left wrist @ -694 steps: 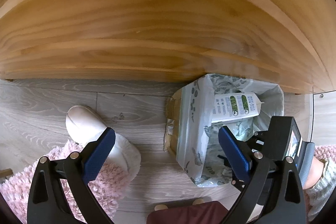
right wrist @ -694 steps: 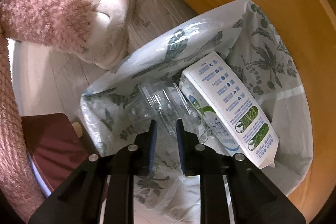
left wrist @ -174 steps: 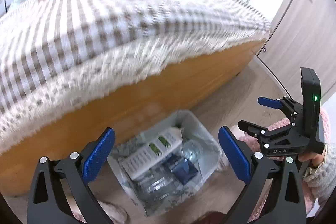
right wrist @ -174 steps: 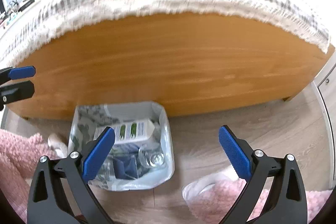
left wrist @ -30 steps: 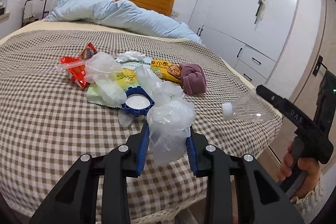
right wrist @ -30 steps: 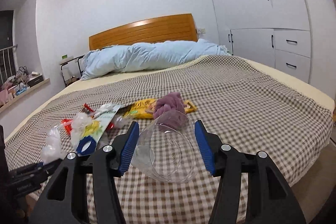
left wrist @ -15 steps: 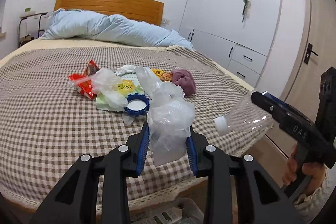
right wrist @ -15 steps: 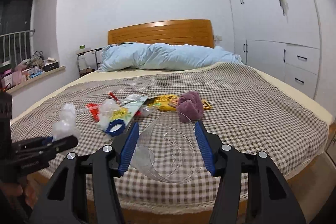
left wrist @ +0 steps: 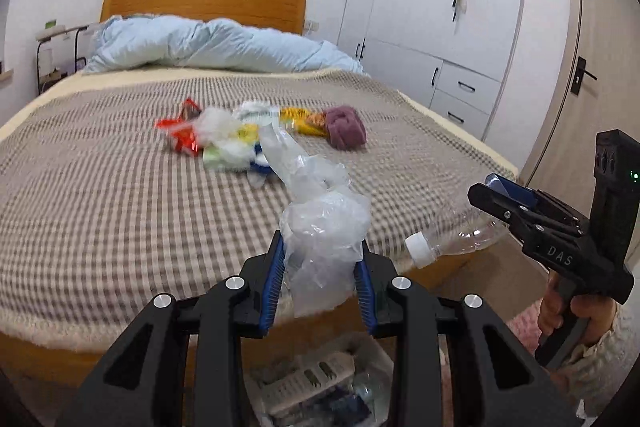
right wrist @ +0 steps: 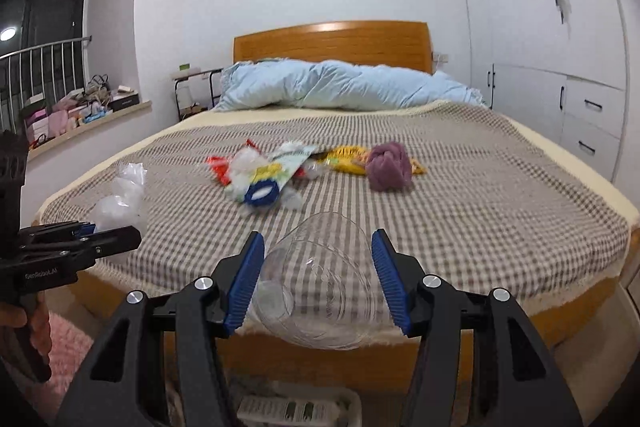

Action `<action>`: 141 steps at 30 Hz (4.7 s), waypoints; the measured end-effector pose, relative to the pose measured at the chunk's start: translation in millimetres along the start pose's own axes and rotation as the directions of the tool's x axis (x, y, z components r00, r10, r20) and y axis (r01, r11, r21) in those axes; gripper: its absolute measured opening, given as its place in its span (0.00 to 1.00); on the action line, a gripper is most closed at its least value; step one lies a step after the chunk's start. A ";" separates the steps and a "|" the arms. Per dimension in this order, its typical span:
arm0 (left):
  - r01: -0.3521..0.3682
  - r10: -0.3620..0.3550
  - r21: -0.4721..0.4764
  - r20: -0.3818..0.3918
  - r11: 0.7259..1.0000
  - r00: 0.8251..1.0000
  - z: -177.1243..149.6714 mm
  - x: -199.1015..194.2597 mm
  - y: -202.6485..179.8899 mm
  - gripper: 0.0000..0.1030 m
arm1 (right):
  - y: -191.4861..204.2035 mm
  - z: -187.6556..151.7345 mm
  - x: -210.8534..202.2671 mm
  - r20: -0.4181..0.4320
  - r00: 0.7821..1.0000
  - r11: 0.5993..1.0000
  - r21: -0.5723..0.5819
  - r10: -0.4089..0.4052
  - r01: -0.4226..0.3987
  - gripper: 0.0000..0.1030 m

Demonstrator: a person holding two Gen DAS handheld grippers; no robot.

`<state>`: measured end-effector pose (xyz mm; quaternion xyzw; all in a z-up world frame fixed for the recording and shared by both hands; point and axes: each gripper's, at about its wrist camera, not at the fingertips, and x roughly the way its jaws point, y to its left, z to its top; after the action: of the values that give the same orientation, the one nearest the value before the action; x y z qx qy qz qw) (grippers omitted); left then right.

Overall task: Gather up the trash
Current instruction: 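Lift the plastic bag with the left tool while the right tool lifts the cup, then carry both items over the bin and open the left tool to drop the bag, then open the right tool to drop the clear cup into the bin, then raise both tools from the bin and turn toward the bed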

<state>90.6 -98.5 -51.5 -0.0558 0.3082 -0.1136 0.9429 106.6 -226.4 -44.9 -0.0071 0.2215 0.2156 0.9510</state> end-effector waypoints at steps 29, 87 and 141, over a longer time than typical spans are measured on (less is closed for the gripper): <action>0.028 -0.012 0.052 -0.280 0.998 0.960 -118.9 52.5 -4.4 0.29 | 26.6 -112.8 31.5 -0.309 0.951 0.992 -0.126 -0.021 -0.019 0.53; -0.200 0.035 -0.164 -0.682 0.966 0.731 -213.6 164.1 47.0 0.81 | 18.1 -265.3 148.0 -0.665 0.679 0.918 -0.395 -0.312 0.035 0.59; -0.167 0.041 -0.124 -0.669 0.978 0.742 -211.8 164.9 38.9 0.93 | 4.5 -248.7 139.6 -0.693 0.688 0.971 -0.226 -0.214 0.074 0.92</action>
<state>101.1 -109.3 -322.3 -0.0774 0.6341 -0.0453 0.7680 113.7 -192.6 -328.0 -0.1934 0.5503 0.1396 0.8002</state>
